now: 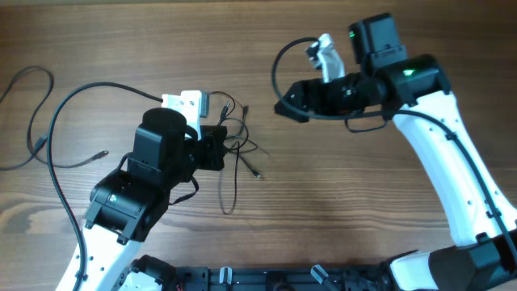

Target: Untangle cables

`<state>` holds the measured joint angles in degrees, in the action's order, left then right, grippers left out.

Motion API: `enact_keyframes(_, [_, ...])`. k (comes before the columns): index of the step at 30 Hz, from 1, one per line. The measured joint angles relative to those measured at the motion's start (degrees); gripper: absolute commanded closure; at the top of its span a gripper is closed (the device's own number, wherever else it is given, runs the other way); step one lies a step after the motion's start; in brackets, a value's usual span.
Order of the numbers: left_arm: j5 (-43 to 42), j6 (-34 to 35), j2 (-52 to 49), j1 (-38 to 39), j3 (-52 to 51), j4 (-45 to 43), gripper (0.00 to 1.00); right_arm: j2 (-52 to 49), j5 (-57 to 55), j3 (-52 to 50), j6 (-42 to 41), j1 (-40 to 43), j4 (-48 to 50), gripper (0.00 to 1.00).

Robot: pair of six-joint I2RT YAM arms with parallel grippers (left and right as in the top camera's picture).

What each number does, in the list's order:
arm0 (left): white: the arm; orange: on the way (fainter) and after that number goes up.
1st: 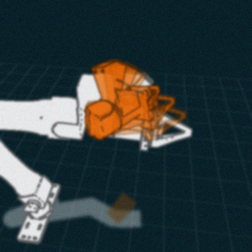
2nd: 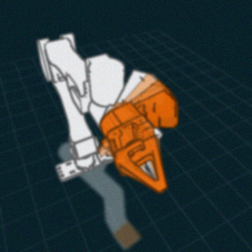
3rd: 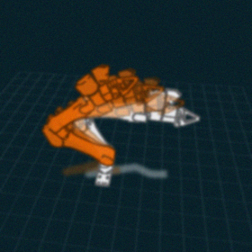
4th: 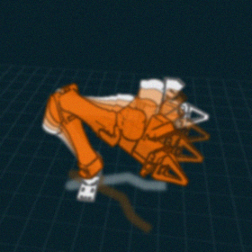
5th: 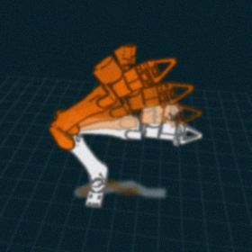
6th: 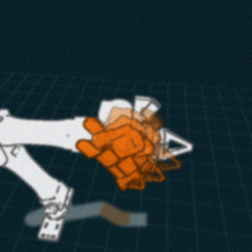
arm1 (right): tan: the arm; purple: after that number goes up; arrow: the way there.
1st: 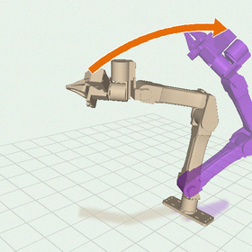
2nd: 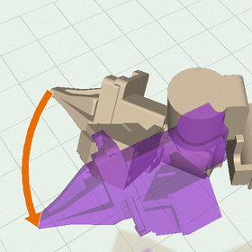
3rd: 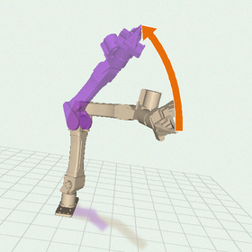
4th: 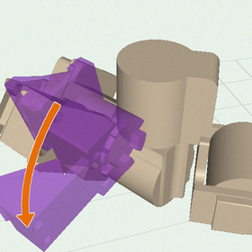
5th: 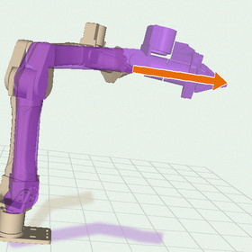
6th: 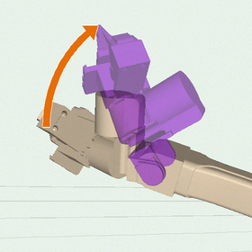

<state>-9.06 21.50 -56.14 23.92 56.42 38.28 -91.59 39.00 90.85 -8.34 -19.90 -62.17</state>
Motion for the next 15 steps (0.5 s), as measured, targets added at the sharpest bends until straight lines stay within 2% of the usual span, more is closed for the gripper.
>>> enact_keyframes(6, [2.91, 2.58, 0.0, -0.09, 0.0, 0.04, 0.96, -0.24, -0.98, -0.07, -4.07, -5.2, -0.15, 0.12])
enact_keyframes(15, [10.71, 17.57, 1.75, -4.66, 0.0, -2.97, 0.96, -0.79, -1.95, -1.03, -8.52, -6.32, 2.16, 0.12])
